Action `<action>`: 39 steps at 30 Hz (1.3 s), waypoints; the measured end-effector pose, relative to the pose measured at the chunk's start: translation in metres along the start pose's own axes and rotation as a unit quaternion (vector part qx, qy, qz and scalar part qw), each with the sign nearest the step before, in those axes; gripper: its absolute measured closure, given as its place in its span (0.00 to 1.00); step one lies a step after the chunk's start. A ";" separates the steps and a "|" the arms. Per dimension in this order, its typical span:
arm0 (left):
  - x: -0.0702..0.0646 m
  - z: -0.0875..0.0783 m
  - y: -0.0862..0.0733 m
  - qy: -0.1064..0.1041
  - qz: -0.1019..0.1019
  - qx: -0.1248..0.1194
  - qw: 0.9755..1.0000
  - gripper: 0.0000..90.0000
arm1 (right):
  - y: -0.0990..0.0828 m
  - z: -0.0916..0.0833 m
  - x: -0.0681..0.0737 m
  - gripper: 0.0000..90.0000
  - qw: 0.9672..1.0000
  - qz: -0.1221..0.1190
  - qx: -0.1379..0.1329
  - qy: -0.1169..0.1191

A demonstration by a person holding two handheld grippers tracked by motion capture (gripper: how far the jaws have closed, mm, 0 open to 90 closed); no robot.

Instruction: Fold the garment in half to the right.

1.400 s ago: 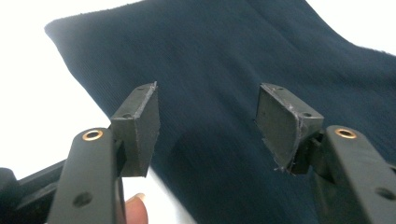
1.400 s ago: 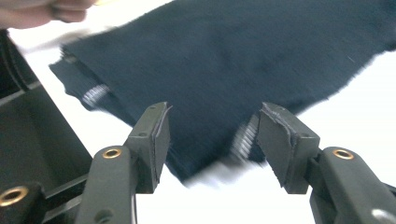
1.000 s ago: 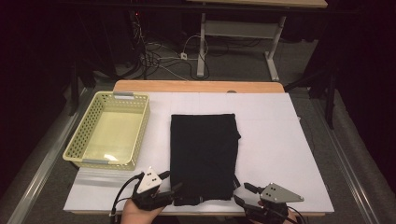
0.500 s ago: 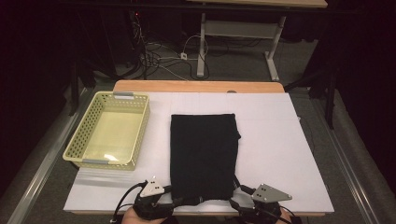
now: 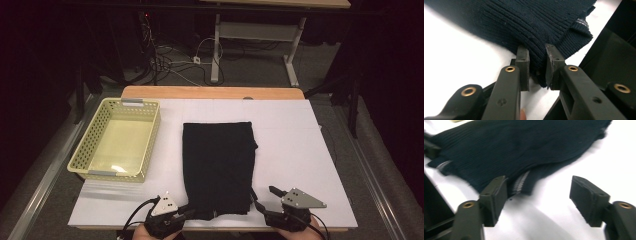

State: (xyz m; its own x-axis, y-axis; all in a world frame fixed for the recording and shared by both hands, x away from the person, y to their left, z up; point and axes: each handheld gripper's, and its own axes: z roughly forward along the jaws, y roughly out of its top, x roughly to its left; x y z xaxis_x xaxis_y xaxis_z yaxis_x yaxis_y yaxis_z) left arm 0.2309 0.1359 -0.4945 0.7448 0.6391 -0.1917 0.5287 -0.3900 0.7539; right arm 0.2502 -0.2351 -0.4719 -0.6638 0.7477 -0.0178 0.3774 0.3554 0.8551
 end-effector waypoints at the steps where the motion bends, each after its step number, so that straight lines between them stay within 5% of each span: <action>1: 0.000 -0.001 0.000 0.001 0.000 0.000 1.000 0.84 | 0.000 0.001 -0.003 0.29 1.000 0.004 -0.003 -0.001; 12: 0.012 -0.021 -0.010 0.020 -0.019 -0.015 1.000 0.84 | 0.010 0.011 -0.025 0.15 1.000 0.018 -0.015 -0.017; 21: 0.033 -0.050 -0.027 0.072 -0.041 -0.021 0.996 0.84 | 0.018 0.018 -0.030 0.04 0.999 0.021 -0.029 -0.028; 25: 0.041 -0.057 -0.033 0.075 -0.059 -0.025 0.995 0.84 | 0.020 0.021 -0.032 0.00 0.999 0.020 -0.034 -0.037; 29: 0.040 -0.057 -0.034 0.077 -0.055 -0.026 0.995 0.83 | 0.021 0.023 -0.032 0.00 0.998 0.019 -0.039 -0.040; 34: 0.041 -0.057 -0.034 0.070 -0.054 -0.036 0.995 0.76 | 0.020 0.022 -0.033 0.00 0.998 0.018 -0.038 -0.043; 39: 0.046 -0.064 -0.030 0.077 -0.055 -0.062 0.994 0.59 | 0.019 0.019 -0.034 0.00 0.998 0.022 -0.042 -0.051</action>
State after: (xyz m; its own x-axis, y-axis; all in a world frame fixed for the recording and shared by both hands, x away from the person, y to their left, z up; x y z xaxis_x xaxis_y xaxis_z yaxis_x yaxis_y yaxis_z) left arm 0.2227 0.2195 -0.4859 0.6096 0.7705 -0.1866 0.5423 -0.2336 0.8071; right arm 0.2923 -0.2433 -0.4654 -0.5775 0.8159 -0.0290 0.3462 0.2769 0.8964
